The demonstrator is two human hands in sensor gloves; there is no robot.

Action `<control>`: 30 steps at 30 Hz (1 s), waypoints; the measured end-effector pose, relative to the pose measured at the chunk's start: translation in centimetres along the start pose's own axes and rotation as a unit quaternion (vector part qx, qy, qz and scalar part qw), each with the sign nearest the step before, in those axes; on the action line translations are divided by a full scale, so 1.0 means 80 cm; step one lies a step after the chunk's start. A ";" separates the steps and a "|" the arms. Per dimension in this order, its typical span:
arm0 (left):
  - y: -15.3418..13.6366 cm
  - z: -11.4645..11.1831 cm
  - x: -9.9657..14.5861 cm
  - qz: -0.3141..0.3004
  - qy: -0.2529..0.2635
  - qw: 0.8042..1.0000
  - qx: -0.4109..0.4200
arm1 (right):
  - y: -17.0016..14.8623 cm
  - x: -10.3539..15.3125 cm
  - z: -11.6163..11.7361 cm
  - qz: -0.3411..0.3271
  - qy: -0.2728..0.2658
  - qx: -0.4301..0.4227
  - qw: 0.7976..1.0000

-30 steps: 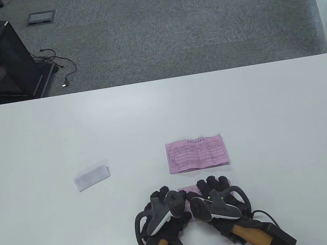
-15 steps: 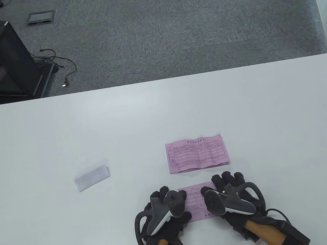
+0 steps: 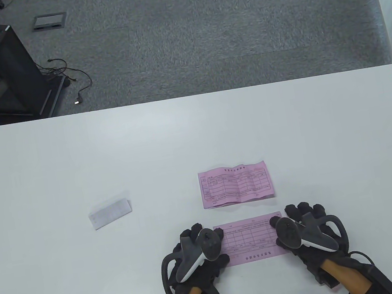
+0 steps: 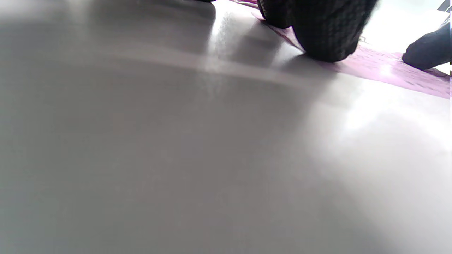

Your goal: Unfold folded invoices and stack

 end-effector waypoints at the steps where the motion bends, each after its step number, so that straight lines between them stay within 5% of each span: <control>1: 0.000 0.000 0.000 0.000 0.000 1.000 0.000 | -0.003 0.001 0.001 0.002 0.001 -0.002 1.000; 20: -0.001 0.001 0.001 0.002 0.007 1.000 -0.001 | -0.017 0.004 0.003 0.014 0.006 -0.027 1.000; 30: 0.000 0.001 0.001 0.001 0.006 1.000 -0.002 | -0.034 0.002 0.003 0.039 -0.006 -0.149 0.988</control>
Point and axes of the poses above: the tracker on the back of each hand, its own y axis roughly to the thumb side, its own x axis roughly from the fingertips to the wrist, z = x × y, the point moved 4 cm from there along -x, roughly from the wrist to the fingertips, and after that the axes turned 4 degrees about x, right-handed, at the moved point
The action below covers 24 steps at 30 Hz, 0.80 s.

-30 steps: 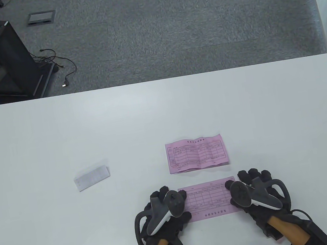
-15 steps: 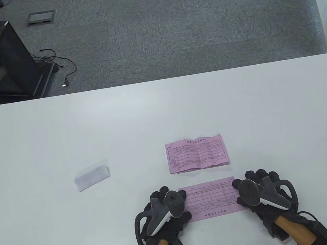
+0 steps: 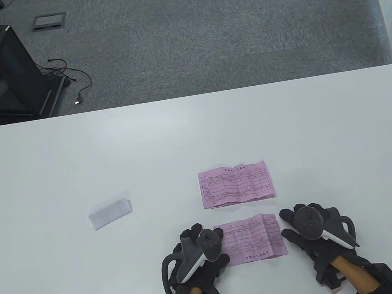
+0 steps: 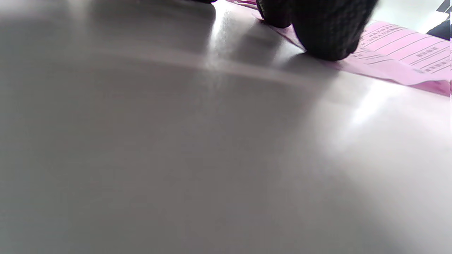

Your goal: Unfold folded invoices and stack

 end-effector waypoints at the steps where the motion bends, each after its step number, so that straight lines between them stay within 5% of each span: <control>1: 0.000 0.000 0.000 0.000 0.000 1.000 0.000 | 0.001 -0.001 0.000 0.002 -0.002 0.000 1.000; 11: 0.002 0.000 -0.001 -0.003 0.004 1.000 -0.001 | 0.036 -0.015 0.016 -0.006 0.029 0.114 0.993; 18: 0.004 0.000 -0.001 -0.003 0.007 1.000 -0.003 | 0.050 -0.012 0.010 -0.021 -0.004 0.115 0.993; 24: 0.006 0.000 -0.001 -0.003 0.009 1.000 -0.003 | 0.041 -0.015 0.013 0.015 0.018 0.036 0.999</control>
Point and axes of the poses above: the tracker on the back of each hand, its own y axis roughly to the thumb side, its own x axis roughly from the fingertips to the wrist, z = x × y, the point moved 4 cm from there along -x, roughly from the wrist to the fingertips, and after that the axes turned 4 degrees about x, right-handed, at the moved point
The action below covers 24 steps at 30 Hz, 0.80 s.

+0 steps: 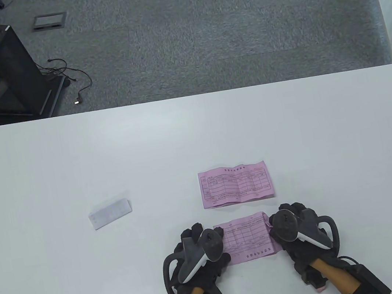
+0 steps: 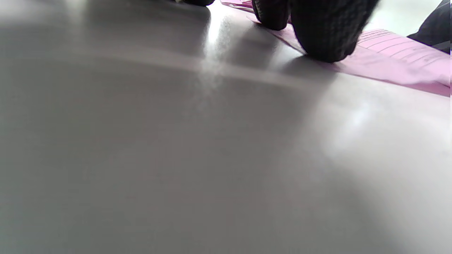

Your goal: Unfold folded invoices and stack

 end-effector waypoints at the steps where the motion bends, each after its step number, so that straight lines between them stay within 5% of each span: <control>1: 0.000 0.000 0.000 0.000 0.000 1.000 0.000 | -0.001 0.000 0.000 0.004 0.000 -0.009 1.000; 9: 0.001 -0.001 0.000 0.000 0.000 1.000 0.000 | -0.011 -0.002 0.007 0.023 0.018 -0.094 0.995; 14: 0.001 -0.001 0.000 0.001 -0.001 1.000 0.002 | -0.023 0.003 -0.005 0.021 -0.026 -0.175 0.984; 24: -0.002 0.001 -0.001 -0.003 0.004 1.000 0.027 | -0.009 0.013 -0.026 -0.049 -0.026 -0.331 0.942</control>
Point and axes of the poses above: the tracker on the back of each hand, its own y axis roughly to the thumb side, its own x axis roughly from the fingertips to the wrist, z = x × y, the point moved 4 cm from there along -x, roughly from the wrist to the fingertips, and after that the axes turned 4 degrees about x, right-handed, at the moved point
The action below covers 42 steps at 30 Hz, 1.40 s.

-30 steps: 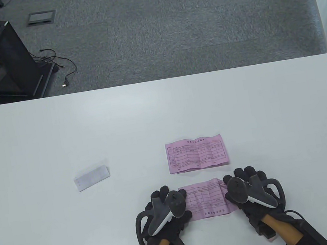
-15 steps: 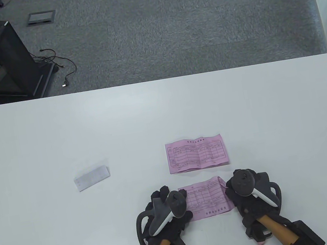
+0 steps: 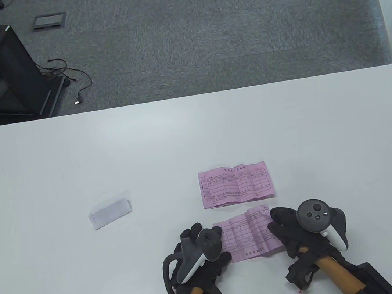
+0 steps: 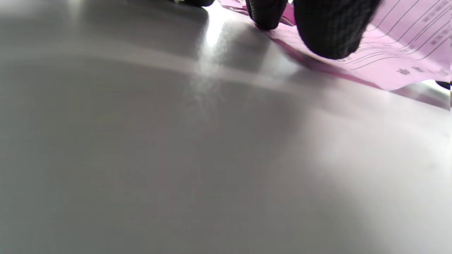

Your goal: Unfold folded invoices and stack

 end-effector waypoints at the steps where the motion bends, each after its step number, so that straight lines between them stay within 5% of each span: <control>1: 0.000 0.001 0.000 -0.001 0.002 1.000 0.003 | 0.004 0.001 -0.001 -0.009 0.002 -0.006 1.000; 13: -0.015 0.027 0.007 -0.039 0.046 0.985 0.161 | 0.060 0.024 -0.014 -0.114 0.030 -0.078 0.990; 18: -0.027 0.045 0.014 -0.100 0.068 0.944 0.308 | 0.084 0.035 -0.028 -0.174 0.029 -0.109 0.978; 23: -0.035 0.048 0.013 -0.179 0.040 0.874 0.451 | 0.111 0.054 -0.038 -0.242 0.046 -0.148 0.958; 27: -0.032 0.047 0.015 -0.219 0.020 0.841 0.494 | 0.117 0.062 -0.045 -0.267 0.039 -0.171 0.948; 30: -0.033 0.058 0.021 -0.238 0.076 0.820 0.516 | 0.108 0.059 -0.050 -0.254 0.004 -0.171 0.952; 42: -0.043 0.073 0.031 -0.195 0.172 0.832 0.489 | 0.052 0.030 -0.064 -0.144 -0.112 -0.133 0.974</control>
Point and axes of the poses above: the tracker on the back of each hand, its own y axis roughly to the thumb side, its own x axis roughly from the fingertips to the wrist, z = x × y, the point moved 4 cm from there along -x, roughly from the wrist to the fingertips, and after that the axes turned 4 degrees about x, right-handed, at the moved point
